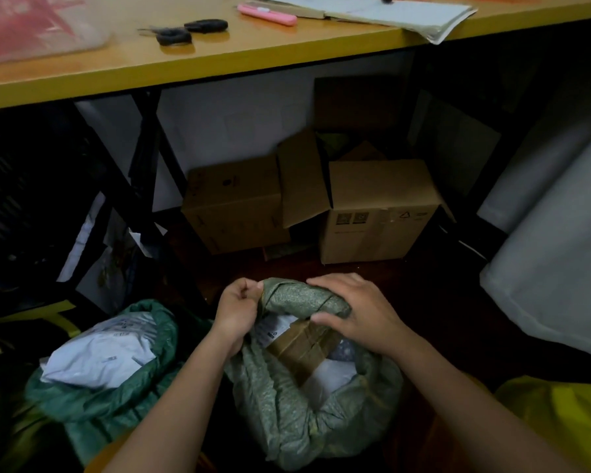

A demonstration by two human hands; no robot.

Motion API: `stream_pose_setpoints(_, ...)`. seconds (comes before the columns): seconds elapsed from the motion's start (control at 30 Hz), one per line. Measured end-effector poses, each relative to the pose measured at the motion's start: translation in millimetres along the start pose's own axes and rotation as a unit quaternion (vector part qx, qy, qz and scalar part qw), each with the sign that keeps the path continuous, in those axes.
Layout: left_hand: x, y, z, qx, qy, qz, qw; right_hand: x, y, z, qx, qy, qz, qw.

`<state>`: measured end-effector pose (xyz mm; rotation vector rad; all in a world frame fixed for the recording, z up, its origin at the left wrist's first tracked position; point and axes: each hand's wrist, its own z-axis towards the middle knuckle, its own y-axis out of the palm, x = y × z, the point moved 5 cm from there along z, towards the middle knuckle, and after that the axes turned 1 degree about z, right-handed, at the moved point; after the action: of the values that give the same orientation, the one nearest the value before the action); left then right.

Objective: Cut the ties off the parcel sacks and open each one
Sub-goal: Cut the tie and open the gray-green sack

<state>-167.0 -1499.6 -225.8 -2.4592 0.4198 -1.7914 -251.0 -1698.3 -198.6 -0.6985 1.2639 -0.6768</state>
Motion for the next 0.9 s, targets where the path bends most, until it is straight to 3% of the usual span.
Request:
stream_pose_setpoints(0.13, -12, -8, 4, 0.003, -0.029, -0.041, 0.999, 15, 25, 2, -0.065, 0.016, 0.034, 0.997)
stream_pose_setpoints(0.23, -19, -9, 8, -0.021, -0.031, -0.044, 0.998, 29, 32, 8, -0.056, 0.06, 0.166, 0.983)
stream_pose_setpoints(0.37, -19, -6, 9, -0.113, 0.027, 0.001, 0.993, 44, 30, 15, -0.052, 0.109, 0.283, 0.951)
stream_pose_setpoints(0.43, -15, -5, 10, -0.137, 0.06, 0.041, 0.988, 52, 29, 18, -0.045, 0.129, 0.311, 0.94)
stream_pose_setpoints(0.57, 2, 3, 21, -0.098, 0.152, 0.184, 0.966, 55, 29, 28, -0.014, 0.156, 0.363, 0.918)
stream_pose_setpoints(0.7, 8, 12, 30, -0.128, 0.156, 0.245, 0.948, 67, 22, 33, 0.031, 0.183, 0.368, 0.911)
stream_pose_setpoints(0.77, 10, 14, 30, -0.146, 0.184, 0.307, 0.922, 74, 21, 33, 0.037, 0.204, 0.403, 0.892)
stream_pose_setpoints(0.9, 12, 13, 33, -0.069, 0.251, 0.406, 0.876, 72, 26, 35, 0.01, 0.223, 0.476, 0.851)
